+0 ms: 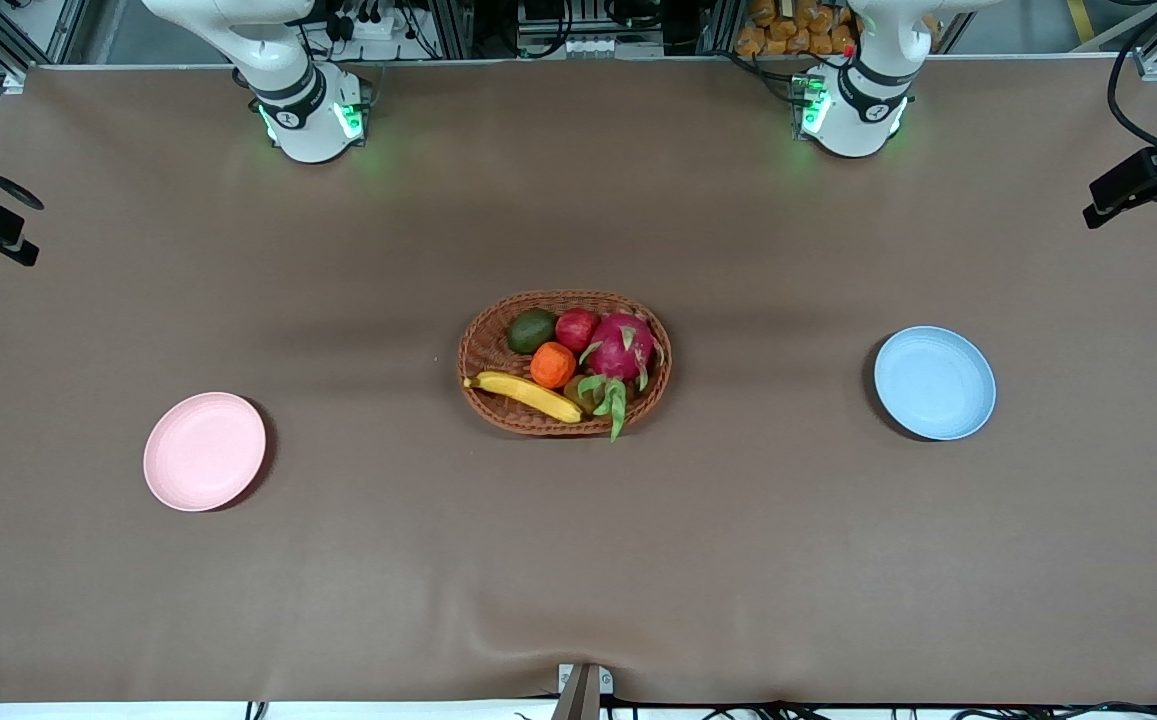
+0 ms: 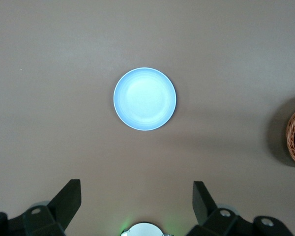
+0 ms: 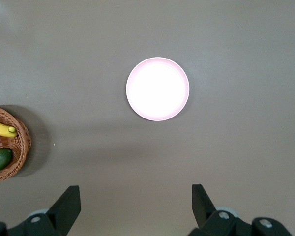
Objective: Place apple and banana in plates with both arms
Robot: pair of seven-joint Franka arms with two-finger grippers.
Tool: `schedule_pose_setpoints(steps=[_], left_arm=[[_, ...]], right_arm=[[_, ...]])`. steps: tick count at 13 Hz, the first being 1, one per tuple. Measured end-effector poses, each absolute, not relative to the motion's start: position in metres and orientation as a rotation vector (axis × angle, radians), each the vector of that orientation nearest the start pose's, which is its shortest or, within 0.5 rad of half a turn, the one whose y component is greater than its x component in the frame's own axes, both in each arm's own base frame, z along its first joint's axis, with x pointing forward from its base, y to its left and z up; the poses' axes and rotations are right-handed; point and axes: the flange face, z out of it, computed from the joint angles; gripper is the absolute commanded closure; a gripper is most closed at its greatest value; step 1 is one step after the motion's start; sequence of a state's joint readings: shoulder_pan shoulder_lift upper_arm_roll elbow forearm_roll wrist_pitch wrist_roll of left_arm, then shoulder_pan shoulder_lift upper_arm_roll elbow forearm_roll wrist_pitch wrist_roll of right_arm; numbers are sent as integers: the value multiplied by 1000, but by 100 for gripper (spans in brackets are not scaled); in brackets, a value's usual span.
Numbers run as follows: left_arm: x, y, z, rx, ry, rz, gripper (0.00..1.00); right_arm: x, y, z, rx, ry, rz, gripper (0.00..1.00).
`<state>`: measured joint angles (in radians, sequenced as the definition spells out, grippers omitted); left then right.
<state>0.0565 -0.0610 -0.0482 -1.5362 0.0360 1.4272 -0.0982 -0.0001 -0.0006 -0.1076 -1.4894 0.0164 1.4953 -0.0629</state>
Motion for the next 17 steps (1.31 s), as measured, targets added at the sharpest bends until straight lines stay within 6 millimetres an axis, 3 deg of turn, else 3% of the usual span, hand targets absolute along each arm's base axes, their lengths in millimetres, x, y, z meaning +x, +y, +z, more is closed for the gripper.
schedule_pose_setpoints(steps=[8,17], left_arm=[[520,14,660,-3116,-194,84,0],[519,-8,646,-3116,-136,141,0]], right_arm=[[544,-57,657,-3125,69,-12,0],[544,-57,657,-3125,68,-12,0]])
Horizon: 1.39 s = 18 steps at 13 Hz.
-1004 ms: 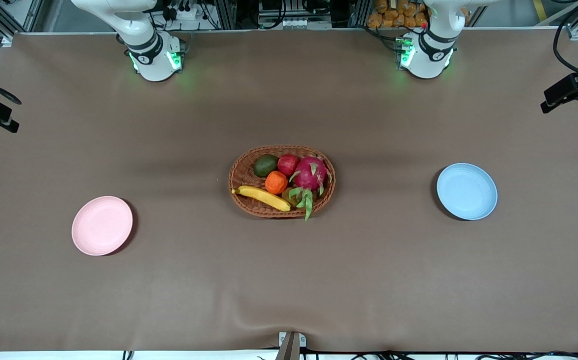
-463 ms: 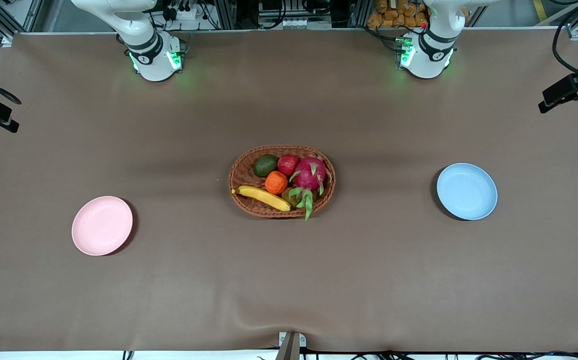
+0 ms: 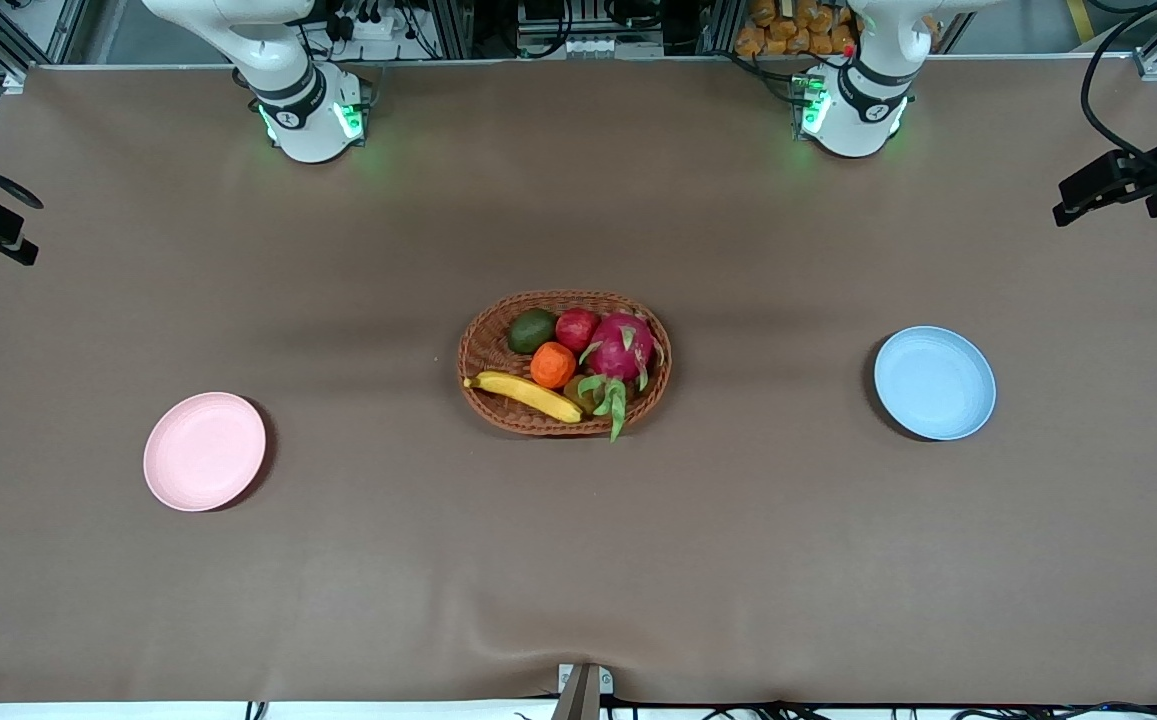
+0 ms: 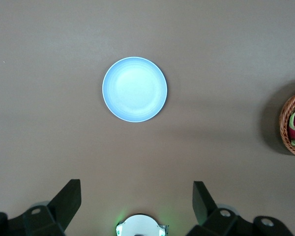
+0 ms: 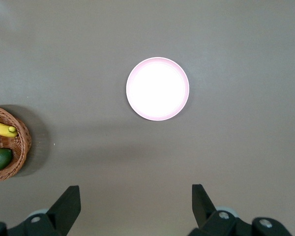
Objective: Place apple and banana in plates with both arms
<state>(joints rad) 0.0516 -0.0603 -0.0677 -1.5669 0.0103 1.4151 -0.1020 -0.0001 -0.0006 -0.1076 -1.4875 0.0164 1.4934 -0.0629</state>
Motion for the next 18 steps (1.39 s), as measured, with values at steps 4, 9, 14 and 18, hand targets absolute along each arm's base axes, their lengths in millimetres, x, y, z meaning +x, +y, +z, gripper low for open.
schedule_pose_setpoints(steps=[4,9,14,18], left_arm=[[519,-9,638,-3113,-134,169,0],[519,-16,631,-3109,-130,186,0],[519,-28,626,-3104,-145,192,0],[519,-38,625,-3098,-178,186,0]], right_arm=[[544,-57,657,-3125,68,-12,0],[544,-57,657,-3125,67,-12,0],[544,-57,657,-3125,67,-12,0],[544,-57,657,-3125,67,-12,0]])
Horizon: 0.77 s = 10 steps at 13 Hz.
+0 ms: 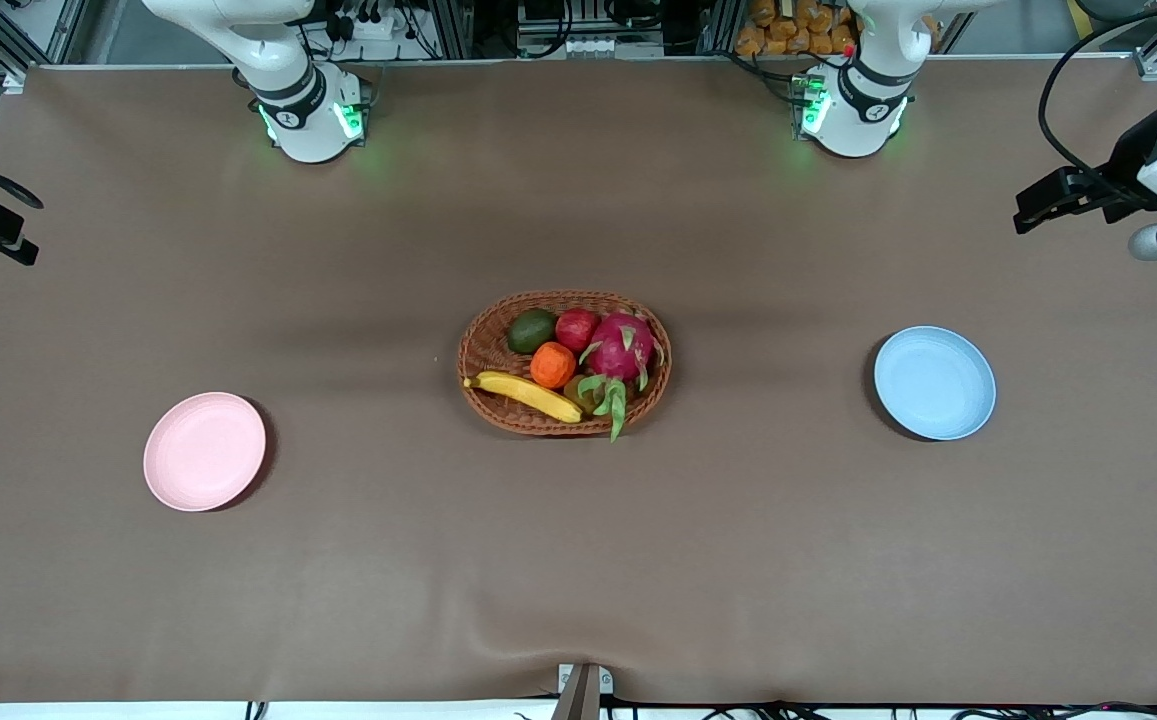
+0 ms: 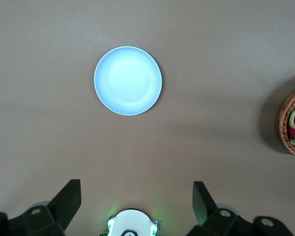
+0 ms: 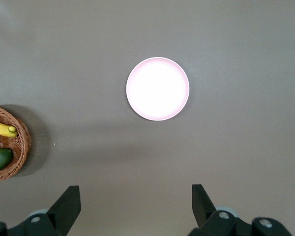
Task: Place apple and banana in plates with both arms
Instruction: 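Move the left gripper over the basket toward the red apple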
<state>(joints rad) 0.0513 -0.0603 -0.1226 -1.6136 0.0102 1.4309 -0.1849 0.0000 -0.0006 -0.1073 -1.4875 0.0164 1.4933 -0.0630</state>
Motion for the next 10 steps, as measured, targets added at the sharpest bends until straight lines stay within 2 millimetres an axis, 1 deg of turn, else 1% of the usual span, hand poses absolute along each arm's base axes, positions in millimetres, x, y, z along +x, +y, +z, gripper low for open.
schedule_pose_setpoints(steps=[2,4,5,7,10], left_arm=[[522,-48,628,-3104,-163,137,0],[525,-68,629,-3111,-113,80,0],[527,-80,624,-3111,-96,84,0],[537,-103,605,-3116,-61,93,0],[547,-157,568,-3124,39,148,0]], right_arm=[[544,-57,657,-3125,67,-12,0],[544,-57,657,-3125,67,-12,0],[544,-57,657,-3125,67,-12,0],[544,-57,657,-3125,67,-11,0],[544,-56,657,-3125,66,-11,0]])
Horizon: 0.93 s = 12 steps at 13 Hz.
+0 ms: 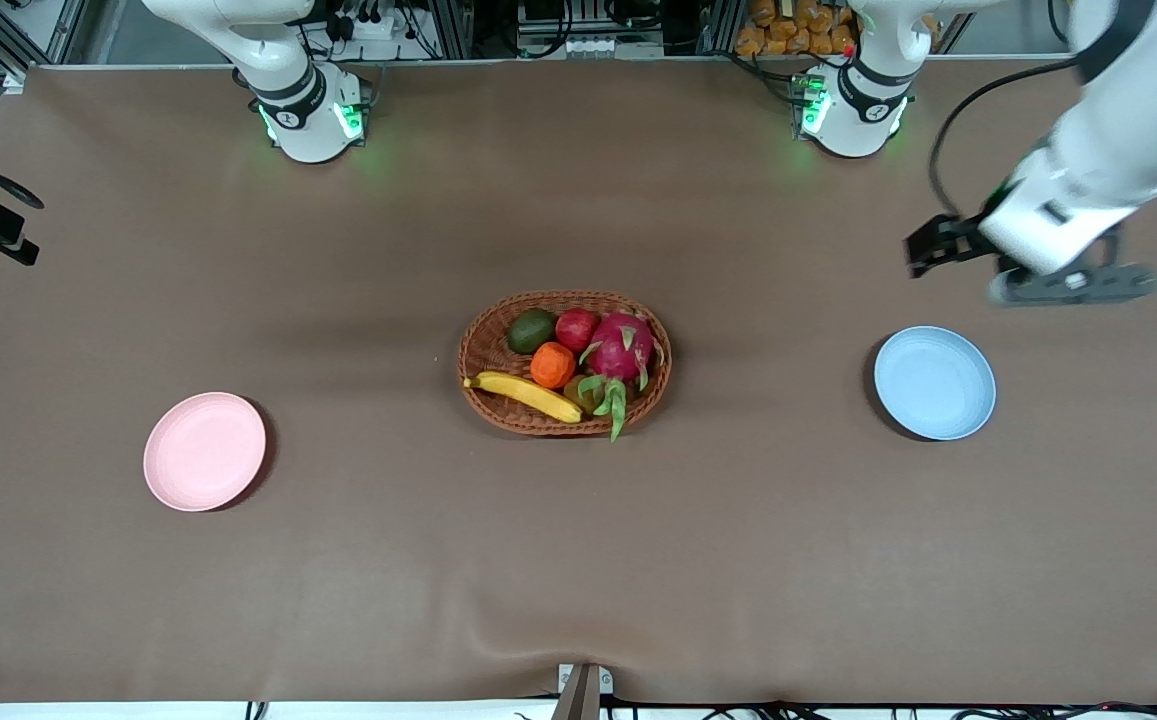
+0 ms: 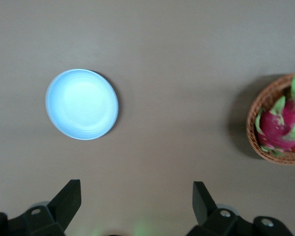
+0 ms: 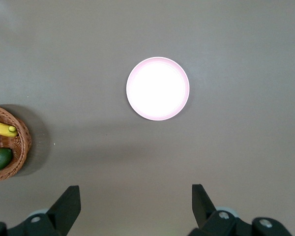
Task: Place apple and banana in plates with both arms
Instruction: 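Move the left gripper over the basket toward the red apple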
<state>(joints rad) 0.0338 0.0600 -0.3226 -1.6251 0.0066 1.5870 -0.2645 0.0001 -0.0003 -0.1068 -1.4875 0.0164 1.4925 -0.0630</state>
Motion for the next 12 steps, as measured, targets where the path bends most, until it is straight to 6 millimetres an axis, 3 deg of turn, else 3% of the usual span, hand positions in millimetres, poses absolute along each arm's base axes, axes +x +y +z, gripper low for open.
schedule_pose_setpoints(steps=[4,9,12], left_arm=[[555,-204,534,-3144,107,170,0],[551,-279,488,-3158,-120,183,0],[550,-313,455,-3152,-286,211,0]], right_arm=[[544,-56,657,-3125,66,-10,0],[544,-56,657,-3125,66,-10,0],[544,-56,657,-3125,65,-10,0]])
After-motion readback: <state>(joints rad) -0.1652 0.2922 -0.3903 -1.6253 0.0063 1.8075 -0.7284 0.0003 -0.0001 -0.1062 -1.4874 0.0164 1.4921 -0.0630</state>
